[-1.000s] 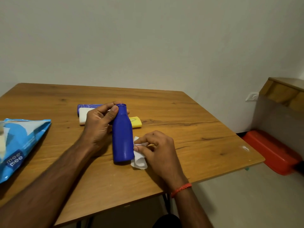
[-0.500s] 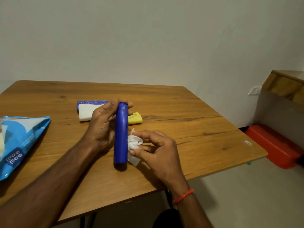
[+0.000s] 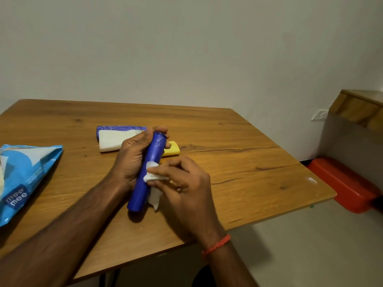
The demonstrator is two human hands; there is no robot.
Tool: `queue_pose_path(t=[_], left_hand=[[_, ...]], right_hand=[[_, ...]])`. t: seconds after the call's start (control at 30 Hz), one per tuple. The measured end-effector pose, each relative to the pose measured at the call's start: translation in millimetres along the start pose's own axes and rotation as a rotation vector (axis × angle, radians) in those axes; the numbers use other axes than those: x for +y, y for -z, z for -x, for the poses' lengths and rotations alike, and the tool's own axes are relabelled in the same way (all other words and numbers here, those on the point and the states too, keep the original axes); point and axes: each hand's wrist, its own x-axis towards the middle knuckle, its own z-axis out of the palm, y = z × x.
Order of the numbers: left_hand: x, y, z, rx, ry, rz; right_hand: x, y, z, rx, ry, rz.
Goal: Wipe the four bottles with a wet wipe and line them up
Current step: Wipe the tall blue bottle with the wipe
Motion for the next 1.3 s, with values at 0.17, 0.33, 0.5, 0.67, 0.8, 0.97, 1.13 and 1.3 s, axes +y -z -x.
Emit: queue_pose_path(t=[0.17, 0.33, 0.5, 0.67, 0.8, 0.97, 1.13, 1.3], left_hand=[[-2, 1, 4, -0.028, 0.057, -0.045], [-3, -2, 9, 0.029, 0.000, -0.130], [-1, 3, 9, -0.004, 0.061, 0.021], [2, 1, 6, 0.030, -0.042, -0.078], [-1, 4, 2, -0.007, -0.027, 0.014], [-3, 8, 1, -0.006, 0.006, 0.087], [-6, 9, 0, 0.054, -0.009, 0.065], [-4, 8, 0, 0.073, 0.056, 0.190]], right_hand=[[1, 2, -45, 0.234, -0.085, 0.012], [1, -2, -68, 0.222, -0.052, 0.193], [-6, -2, -29, 0.072, -0.076, 0.031], [-6, 7, -6, -0.225, 0.061, 0.057], [-10, 16, -16, -0.242, -0.044, -0.063], [-5, 2, -40, -0.020, -0.207, -0.180], [0, -8, -45, 0.078, -0.345, -0.302], [0, -2, -18, -0.036, -0.378, -0.351]])
